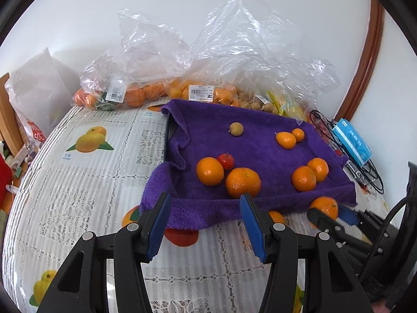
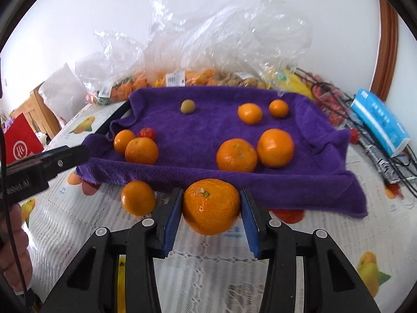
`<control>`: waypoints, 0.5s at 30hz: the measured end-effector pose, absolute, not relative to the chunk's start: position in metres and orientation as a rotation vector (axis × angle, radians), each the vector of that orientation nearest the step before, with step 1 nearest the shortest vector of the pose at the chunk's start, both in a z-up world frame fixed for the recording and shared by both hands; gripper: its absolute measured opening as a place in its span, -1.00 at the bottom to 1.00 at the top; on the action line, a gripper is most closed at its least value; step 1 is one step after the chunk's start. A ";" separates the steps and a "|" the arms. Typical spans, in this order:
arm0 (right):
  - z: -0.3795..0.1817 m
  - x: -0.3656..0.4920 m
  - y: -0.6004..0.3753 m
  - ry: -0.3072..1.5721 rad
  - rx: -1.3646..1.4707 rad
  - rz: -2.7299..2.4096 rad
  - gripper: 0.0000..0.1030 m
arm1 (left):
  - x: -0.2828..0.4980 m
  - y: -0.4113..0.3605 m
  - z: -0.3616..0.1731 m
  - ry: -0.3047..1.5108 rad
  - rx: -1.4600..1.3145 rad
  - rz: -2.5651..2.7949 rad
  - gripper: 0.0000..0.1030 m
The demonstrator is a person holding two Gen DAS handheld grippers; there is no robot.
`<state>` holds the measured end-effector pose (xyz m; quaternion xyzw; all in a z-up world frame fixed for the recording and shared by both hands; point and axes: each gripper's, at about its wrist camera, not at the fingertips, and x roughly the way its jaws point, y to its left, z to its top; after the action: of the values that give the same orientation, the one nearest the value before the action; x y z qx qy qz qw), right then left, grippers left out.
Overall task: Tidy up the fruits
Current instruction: 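Grasp a loose orange beside the towel with the right gripper while the left grasps another orange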
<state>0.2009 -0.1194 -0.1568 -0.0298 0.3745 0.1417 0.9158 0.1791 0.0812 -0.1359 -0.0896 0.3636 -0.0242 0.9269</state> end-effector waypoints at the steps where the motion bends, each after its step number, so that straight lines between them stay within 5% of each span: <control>1: -0.155 0.199 -0.122 0.767 -0.063 0.291 -0.15 | 0.178 0.078 -0.137 0.745 -0.177 -0.057 0.01; 15: -0.148 0.192 -0.164 0.737 -0.049 0.280 -0.15 | 0.172 0.037 -0.149 0.789 -0.143 -0.147 0.01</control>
<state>0.1915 -0.1643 -0.1485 -0.0239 0.3592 0.1364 0.9229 0.1717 0.0367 -0.1487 -0.0698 0.3837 -0.0717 0.9180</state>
